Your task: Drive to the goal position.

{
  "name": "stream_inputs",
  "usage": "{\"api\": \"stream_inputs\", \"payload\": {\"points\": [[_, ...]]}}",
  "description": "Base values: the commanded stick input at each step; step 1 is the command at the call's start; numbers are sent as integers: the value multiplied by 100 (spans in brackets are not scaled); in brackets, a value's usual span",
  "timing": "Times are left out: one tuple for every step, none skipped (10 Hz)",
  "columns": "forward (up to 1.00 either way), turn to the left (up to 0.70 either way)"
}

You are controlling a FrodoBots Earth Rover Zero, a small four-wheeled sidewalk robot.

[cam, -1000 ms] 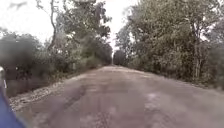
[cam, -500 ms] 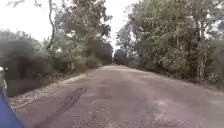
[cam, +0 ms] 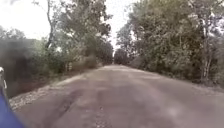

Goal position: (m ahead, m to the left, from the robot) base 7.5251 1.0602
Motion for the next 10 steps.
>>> {"api": "stream_inputs", "payload": {"points": [[70, 0], [70, 0], [70, 0], [70, 0], [70, 0], [70, 0], [70, 0], [70, 0], [70, 0], [70, 0]]}}
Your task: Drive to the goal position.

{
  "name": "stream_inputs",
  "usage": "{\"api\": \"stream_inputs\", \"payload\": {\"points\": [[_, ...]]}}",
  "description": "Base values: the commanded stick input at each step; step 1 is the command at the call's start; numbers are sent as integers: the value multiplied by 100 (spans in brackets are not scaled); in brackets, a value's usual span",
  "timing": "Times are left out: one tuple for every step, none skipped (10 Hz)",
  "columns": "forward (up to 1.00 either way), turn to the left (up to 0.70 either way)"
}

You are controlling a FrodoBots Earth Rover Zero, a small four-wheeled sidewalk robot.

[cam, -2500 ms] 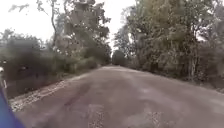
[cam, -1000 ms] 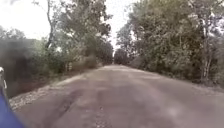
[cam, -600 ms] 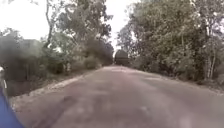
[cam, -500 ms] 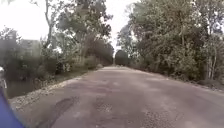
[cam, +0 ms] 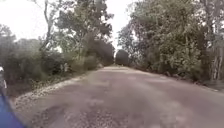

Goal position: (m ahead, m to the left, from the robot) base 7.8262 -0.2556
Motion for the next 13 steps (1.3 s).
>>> {"api": "stream_inputs", "payload": {"points": [[70, 0], [70, 0], [70, 0], [70, 0], [70, 0], [70, 0], [70, 0], [70, 0], [70, 0], [70, 0], [70, 0], [70, 0], [70, 0]]}}
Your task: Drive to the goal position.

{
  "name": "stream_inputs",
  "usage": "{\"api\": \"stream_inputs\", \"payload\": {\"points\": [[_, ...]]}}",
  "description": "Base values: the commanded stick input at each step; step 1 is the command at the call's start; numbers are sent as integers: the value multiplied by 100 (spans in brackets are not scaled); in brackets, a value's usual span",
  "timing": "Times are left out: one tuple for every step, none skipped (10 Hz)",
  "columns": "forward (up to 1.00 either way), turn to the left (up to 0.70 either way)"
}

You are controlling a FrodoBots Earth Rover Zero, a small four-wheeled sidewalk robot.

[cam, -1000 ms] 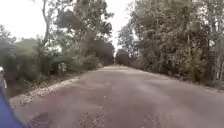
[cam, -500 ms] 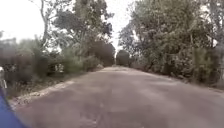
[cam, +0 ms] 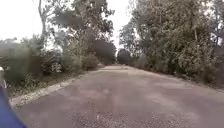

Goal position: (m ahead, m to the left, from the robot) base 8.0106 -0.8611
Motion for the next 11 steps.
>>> {"api": "stream_inputs", "payload": {"points": [[70, 0], [70, 0], [70, 0], [70, 0], [70, 0], [70, 0], [70, 0], [70, 0], [70, 0], [70, 0], [70, 0]]}}
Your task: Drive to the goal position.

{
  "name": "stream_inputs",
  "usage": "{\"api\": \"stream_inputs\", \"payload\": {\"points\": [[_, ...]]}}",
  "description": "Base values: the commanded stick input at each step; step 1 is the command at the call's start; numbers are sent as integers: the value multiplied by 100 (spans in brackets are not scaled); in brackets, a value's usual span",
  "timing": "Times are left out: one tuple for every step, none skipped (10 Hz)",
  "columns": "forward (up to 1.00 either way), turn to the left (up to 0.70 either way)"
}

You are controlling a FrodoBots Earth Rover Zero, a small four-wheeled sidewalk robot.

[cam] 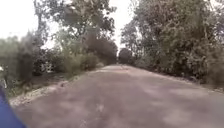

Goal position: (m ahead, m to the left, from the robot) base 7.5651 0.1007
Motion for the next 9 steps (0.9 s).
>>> {"api": "stream_inputs", "payload": {"points": [[70, 0], [70, 0], [70, 0], [70, 0], [70, 0], [70, 0], [70, 0], [70, 0], [70, 0]]}}
